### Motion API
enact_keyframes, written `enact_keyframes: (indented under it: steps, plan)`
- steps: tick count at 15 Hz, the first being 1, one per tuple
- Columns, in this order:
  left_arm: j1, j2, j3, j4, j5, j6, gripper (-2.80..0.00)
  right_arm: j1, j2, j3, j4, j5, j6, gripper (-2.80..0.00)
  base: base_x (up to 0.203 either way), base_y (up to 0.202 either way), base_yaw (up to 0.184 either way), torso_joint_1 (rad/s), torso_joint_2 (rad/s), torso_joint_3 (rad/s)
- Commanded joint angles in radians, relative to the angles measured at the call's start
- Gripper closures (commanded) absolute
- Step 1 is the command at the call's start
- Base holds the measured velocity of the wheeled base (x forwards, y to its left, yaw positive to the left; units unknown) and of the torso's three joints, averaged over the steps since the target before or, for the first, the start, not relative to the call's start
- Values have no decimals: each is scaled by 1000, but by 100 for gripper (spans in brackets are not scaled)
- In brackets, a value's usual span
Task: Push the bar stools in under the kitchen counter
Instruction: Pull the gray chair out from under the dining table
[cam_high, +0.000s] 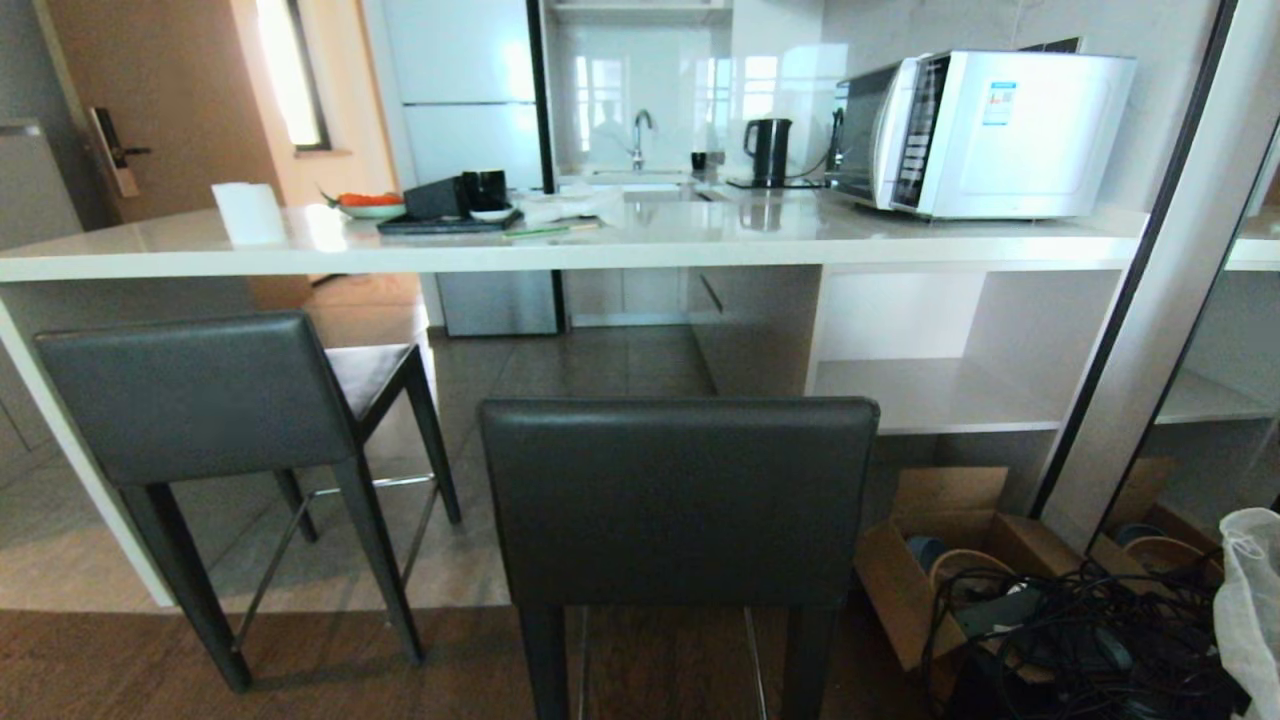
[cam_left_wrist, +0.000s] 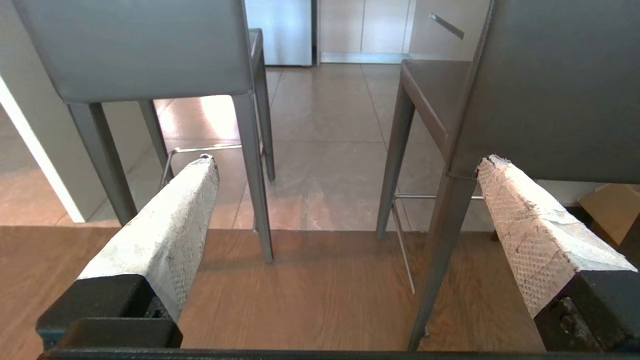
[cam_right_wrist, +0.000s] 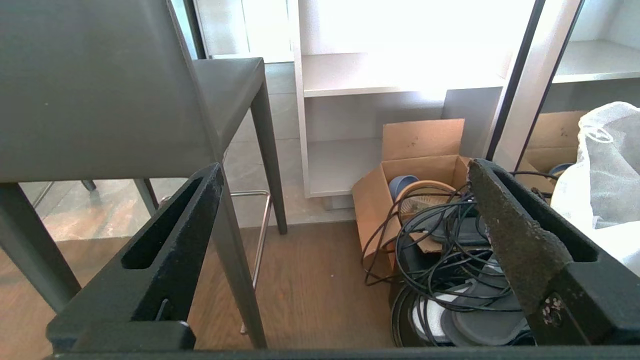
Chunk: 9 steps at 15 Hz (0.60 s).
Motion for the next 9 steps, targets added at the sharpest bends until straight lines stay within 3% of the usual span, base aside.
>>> enact_keyframes:
  steps: [1, 2, 3, 9]
  plan:
    - [0, 0, 11, 0, 0, -1, -280, 0, 2, 9, 0, 0, 0, -280, 0, 0, 0, 0, 0, 0]
    - [0, 0, 11, 0, 0, 0, -280, 0, 2, 9, 1, 0, 0, -280, 0, 0, 0, 0, 0, 0]
    - [0, 0, 11, 0, 0, 0, 0, 0, 2, 9, -1, 0, -1, 0, 0, 0, 0, 0, 0, 0]
    - [-1, 0, 9, 0, -2, 0, 0, 0, 1, 9, 1, 0, 0, 0, 0, 0, 0, 0, 0, 0]
